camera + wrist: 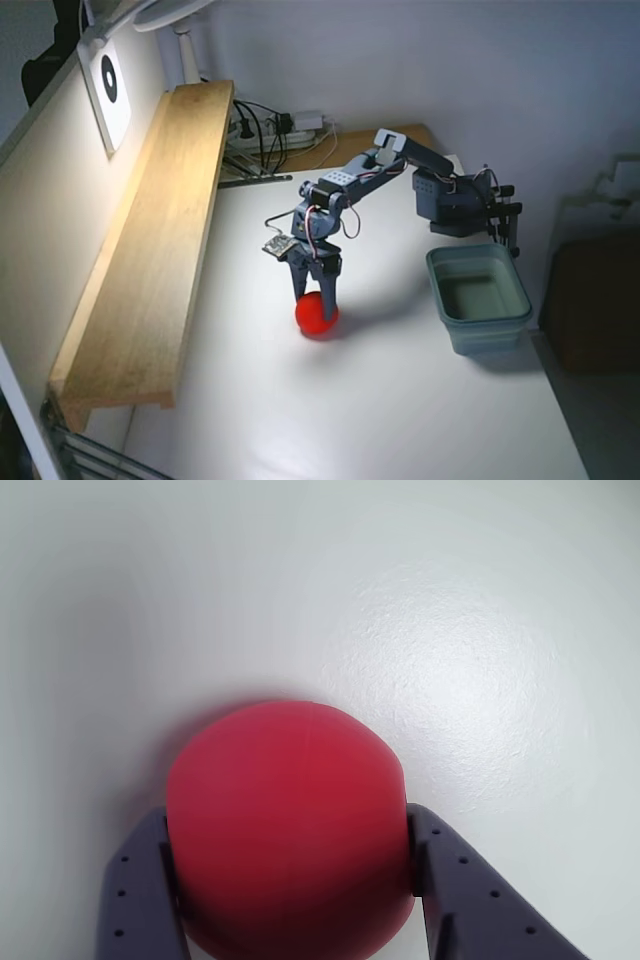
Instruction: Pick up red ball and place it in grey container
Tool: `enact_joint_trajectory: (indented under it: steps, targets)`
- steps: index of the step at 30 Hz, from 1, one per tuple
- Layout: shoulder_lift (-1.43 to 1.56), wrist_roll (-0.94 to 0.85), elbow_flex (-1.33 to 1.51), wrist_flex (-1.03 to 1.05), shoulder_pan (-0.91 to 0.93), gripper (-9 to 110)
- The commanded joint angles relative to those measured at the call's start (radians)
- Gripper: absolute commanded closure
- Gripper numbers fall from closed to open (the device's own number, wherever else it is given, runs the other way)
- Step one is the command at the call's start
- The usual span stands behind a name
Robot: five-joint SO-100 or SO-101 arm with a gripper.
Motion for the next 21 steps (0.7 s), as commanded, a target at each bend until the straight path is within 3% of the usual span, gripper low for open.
enact_joint_trajectory:
  steps: [1, 21]
  targets:
    - [0.059, 0.002, -0.034, 0.018, -0.006, 78]
    - [0.035, 0.002, -0.033, -0.006, -0.006, 78]
